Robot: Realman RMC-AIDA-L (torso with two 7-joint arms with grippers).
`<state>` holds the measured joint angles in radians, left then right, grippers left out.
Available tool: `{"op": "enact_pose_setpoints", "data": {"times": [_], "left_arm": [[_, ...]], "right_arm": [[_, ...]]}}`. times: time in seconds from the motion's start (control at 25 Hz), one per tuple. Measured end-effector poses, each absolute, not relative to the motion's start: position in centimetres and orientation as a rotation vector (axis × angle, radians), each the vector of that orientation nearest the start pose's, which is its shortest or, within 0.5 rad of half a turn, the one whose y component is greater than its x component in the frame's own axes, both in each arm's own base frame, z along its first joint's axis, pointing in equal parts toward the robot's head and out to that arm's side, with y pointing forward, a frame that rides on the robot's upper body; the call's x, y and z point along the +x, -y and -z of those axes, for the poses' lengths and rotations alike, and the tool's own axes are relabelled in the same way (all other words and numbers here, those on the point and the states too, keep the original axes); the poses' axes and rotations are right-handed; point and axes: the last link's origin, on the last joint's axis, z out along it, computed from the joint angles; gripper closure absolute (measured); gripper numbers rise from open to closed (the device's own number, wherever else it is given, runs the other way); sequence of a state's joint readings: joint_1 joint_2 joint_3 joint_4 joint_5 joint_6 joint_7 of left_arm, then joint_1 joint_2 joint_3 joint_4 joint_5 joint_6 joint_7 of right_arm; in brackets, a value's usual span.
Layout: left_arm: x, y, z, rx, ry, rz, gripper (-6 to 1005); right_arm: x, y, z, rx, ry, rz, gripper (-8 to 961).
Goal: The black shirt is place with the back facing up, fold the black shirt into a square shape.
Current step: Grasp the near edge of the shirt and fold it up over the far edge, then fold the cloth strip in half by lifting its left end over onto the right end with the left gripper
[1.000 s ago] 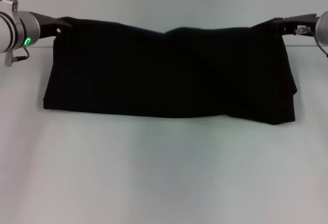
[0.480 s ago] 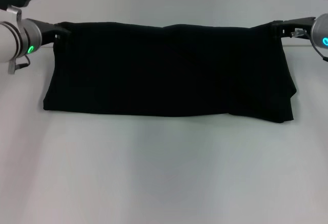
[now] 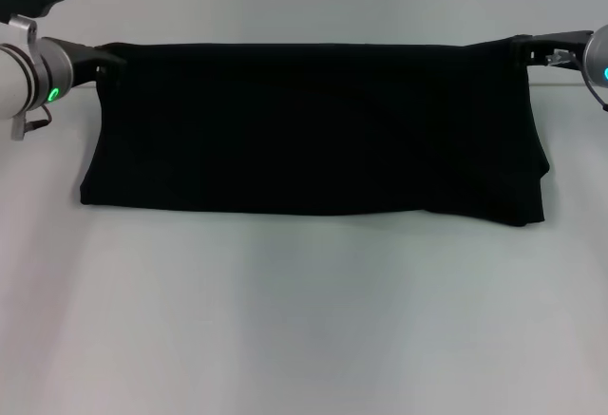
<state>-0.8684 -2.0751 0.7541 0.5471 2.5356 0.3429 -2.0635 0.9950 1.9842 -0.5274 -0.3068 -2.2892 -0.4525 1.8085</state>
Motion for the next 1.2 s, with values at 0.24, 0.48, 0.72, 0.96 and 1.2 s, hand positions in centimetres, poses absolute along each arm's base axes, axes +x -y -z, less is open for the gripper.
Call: {"op": "enact_pose_setpoints", "data": {"times": [0.24, 0.48, 0.72, 0.96, 1.2], "left_arm": [[-25.9, -49.2, -4.1, -1.830, 0.772, 0.063, 977], [-25.6, -49.3, -3.9, -1.838, 0.763, 0.060, 974], [-25.2, -49.3, -3.2, -1.839, 0.761, 0.066, 971], [-25.8, -48.8, -2.6, -1.808, 0.776, 0.067, 852], [-26.3, -48.8, -3.0, -1.776, 0.810, 0.087, 621]], "right_arm": [[24.3, -50.4, -3.1, -1.925, -0.943, -0.254, 923], [24.4, -50.3, -3.0, -1.931, -0.937, -0.248, 924], [24.1, -50.1, -2.2, -1.961, -0.926, -0.238, 924], [23.9, -49.9, -1.9, -1.962, -0.859, -0.196, 827], [24.5, -49.9, -3.1, -1.937, -0.893, -0.227, 580]]}}
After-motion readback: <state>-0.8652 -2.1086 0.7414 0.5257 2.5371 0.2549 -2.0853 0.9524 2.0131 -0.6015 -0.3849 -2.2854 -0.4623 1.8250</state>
